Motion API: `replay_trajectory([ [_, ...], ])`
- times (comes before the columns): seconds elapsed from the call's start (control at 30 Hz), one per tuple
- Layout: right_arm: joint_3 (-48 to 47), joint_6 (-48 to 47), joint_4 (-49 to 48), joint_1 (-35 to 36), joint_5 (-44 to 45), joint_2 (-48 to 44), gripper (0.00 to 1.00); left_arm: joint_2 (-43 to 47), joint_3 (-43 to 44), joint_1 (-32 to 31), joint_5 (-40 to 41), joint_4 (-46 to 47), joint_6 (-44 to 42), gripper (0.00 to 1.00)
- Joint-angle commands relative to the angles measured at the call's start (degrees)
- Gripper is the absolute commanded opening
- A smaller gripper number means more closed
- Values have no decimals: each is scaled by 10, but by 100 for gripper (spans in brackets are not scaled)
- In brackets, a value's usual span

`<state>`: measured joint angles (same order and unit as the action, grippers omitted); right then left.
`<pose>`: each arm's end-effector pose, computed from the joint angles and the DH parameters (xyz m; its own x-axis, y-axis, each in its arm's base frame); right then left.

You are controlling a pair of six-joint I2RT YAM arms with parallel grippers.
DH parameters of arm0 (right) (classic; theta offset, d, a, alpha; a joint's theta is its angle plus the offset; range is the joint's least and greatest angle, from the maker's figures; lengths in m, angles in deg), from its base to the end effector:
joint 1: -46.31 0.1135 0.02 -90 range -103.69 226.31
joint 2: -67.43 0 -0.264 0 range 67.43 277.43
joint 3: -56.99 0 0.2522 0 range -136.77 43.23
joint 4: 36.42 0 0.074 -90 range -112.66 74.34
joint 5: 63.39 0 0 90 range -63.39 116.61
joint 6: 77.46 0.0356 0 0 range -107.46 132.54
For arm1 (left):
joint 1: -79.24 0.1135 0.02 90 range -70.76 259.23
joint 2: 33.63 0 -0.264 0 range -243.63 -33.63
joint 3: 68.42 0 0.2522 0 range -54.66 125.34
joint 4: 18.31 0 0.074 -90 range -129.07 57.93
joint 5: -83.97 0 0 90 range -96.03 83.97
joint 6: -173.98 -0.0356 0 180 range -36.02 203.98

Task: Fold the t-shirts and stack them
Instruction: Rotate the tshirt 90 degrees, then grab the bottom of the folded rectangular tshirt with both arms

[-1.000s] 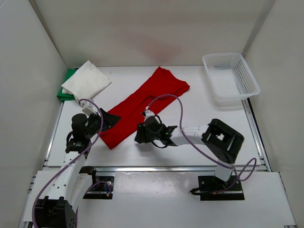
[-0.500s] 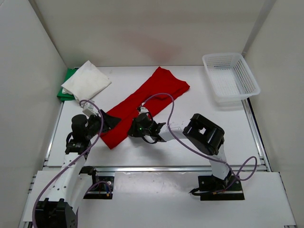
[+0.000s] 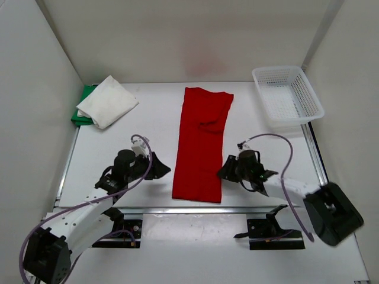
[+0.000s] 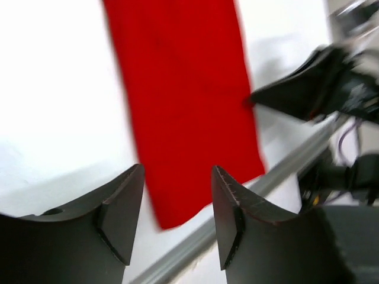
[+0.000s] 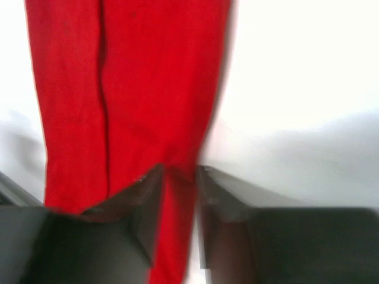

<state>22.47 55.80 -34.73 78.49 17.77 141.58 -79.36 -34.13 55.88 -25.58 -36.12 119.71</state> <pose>0.1868 0.1240 0.1345 -0.8346 0.2749 -0.4774 -0.0714 0.8053 0.5886 0.1575 -0.0810 0.2000 -0.7389 -0.2803 -0.6128 0.2590 0.7214 -0.6422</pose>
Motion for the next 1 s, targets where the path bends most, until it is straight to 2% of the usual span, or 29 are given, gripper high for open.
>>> replay_trajectory([
  [0.0, 54, -49, 78, -26, -51, -128, 34, -20, -12, -66, 57, -24, -29, 60],
  [0.03, 58, -49, 96, -34, -44, -151, 41, -23, -15, -75, 65, -31, -37, 61],
  [0.1, 60, -50, 179, -38, -22, -237, 45, -30, -25, -94, 66, -58, -54, 61],
  [0.2, 64, -31, 271, -36, 0, -331, 44, -36, -38, -148, 82, -68, -59, 65],
  [0.3, 91, 9, 317, -4, -13, -389, 38, -63, -49, -183, 76, -55, -45, 67],
  [0.37, 115, 48, 326, 32, -11, -402, 37, -80, -55, -191, 66, -39, -40, 68],
  [0.43, 114, 75, 333, 99, 11, -410, 37, -94, -58, -194, 61, -18, -29, 68],
  [0.53, 110, 101, 351, 150, 41, -402, 37, -123, -57, -215, 59, 5, -15, 69],
  [0.7, 123, 103, 319, 150, 28, -390, 37, -168, -50, -250, 60, 33, 3, 69],
  [0.83, 130, 110, 275, 134, 27, -379, 37, -193, -51, -255, 55, 62, 9, 59],
  [0.9, 124, 94, 261, 118, 11, -381, 37, -199, -46, -253, 57, 63, 13, 50],
  [0.97, 119, 83, 251, 96, -9, -377, 38, -204, -40, -259, 54, 66, 15, 45],
])
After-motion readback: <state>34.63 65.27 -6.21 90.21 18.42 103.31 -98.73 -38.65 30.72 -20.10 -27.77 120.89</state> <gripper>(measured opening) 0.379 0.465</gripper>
